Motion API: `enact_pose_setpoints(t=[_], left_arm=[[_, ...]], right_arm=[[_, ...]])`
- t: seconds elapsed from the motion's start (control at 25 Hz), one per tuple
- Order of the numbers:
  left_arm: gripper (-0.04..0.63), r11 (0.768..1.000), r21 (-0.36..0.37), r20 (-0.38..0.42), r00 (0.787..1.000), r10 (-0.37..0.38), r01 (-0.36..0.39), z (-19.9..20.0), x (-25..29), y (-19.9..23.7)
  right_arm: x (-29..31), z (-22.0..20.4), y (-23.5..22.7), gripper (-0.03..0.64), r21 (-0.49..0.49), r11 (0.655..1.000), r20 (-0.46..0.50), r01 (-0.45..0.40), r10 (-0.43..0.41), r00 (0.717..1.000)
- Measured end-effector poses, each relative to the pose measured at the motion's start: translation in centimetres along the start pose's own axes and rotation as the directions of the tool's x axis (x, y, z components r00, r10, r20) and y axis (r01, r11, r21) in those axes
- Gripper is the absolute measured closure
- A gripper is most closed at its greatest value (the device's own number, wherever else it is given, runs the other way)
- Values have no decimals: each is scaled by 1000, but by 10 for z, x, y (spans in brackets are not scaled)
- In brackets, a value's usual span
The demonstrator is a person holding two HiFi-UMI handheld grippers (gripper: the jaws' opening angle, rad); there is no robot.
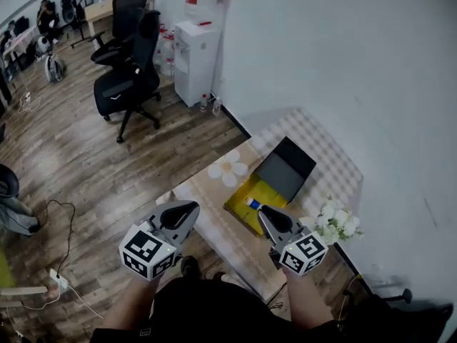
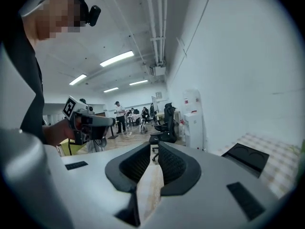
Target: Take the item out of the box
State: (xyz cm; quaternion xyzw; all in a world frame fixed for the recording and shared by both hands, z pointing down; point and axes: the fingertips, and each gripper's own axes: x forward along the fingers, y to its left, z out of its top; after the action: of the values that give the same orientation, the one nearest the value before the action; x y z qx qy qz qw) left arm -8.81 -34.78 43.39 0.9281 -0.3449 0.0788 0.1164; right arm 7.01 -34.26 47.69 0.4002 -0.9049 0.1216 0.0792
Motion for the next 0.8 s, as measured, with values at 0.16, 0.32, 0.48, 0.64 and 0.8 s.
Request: enact_pose_setpoints(t=[0.16,0.32,0.48,0.64,0.8], left_arm=[[574,999,2,-5,999,-51,51,0,13,18],[574,992,-6,-19,992,-127,127,-3,26,18],[574,984,-8,-36,984,-176,176,-7,39,15],[574,981,-20,-50,980,-193,192,-10,58,15],[574,979,-30,-65,977,-203,202,-12,73,11]], right_arm=[[15,-11,-11,575,-29,998,-76,53,-55,996],[25,-29,-17,525,-17,998,-142,68,-70,987],[32,-52,-28,482,-31,996,-231,81,-86,969],[38,-79,-49,466,-90,992,-334,91,-116,936],[48,-108,-66,462,-132,988,-428,74,-125,895]])
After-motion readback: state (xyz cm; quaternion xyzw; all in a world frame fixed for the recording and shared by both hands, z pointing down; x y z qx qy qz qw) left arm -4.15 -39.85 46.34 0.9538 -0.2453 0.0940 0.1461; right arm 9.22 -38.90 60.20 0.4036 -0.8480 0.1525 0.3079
